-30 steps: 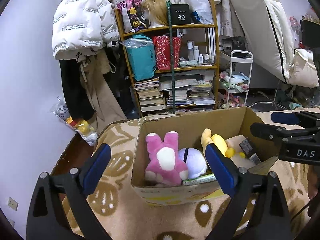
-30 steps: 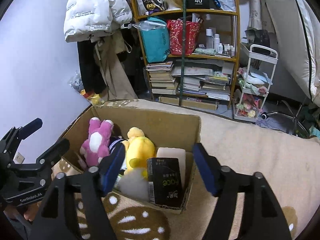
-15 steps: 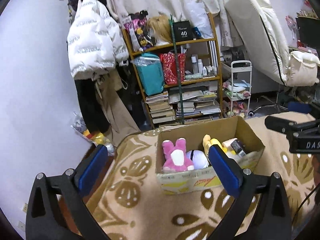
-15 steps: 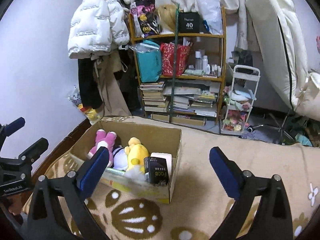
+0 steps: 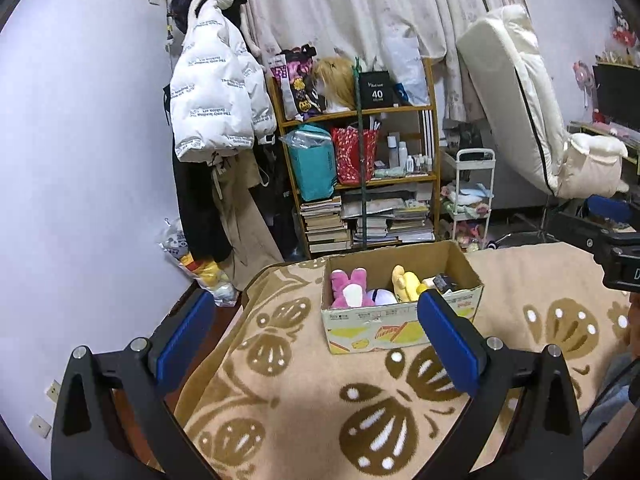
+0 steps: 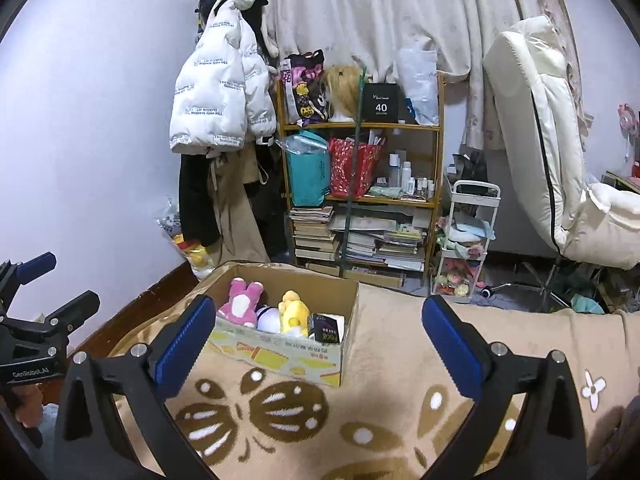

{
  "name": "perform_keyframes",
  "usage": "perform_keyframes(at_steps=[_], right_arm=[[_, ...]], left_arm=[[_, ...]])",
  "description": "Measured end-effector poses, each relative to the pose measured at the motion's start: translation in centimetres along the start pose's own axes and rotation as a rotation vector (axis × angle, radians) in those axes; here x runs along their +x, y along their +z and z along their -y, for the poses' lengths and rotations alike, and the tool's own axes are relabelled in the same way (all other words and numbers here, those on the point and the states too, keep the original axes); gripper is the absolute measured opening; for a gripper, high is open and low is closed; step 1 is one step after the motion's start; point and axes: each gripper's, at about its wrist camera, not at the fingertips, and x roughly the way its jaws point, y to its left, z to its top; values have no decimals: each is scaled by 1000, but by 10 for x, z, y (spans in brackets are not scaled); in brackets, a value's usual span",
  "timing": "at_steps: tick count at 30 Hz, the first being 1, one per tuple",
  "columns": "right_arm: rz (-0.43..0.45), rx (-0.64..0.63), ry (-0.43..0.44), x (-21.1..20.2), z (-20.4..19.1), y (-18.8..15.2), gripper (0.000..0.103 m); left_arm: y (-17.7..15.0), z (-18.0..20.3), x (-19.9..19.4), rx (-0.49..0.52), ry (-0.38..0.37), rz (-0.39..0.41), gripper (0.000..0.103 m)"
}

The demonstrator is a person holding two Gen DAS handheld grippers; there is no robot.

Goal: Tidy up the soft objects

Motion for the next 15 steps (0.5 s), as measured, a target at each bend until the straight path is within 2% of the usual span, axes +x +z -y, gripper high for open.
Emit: perform_keyframes(at_steps=[5,8,15], right_arm=[[19,-4,-4,-20,-3,-13,103],[44,16,-21,-27,-2,-22,103],[84,-2,-38,-32,-5,-35,103]], left_arm=[[-13,-9,-15,-21,15,6,100],[-23,-9,-21,-1,42,17,100],[-41,-10,-28,9,40,32,100]])
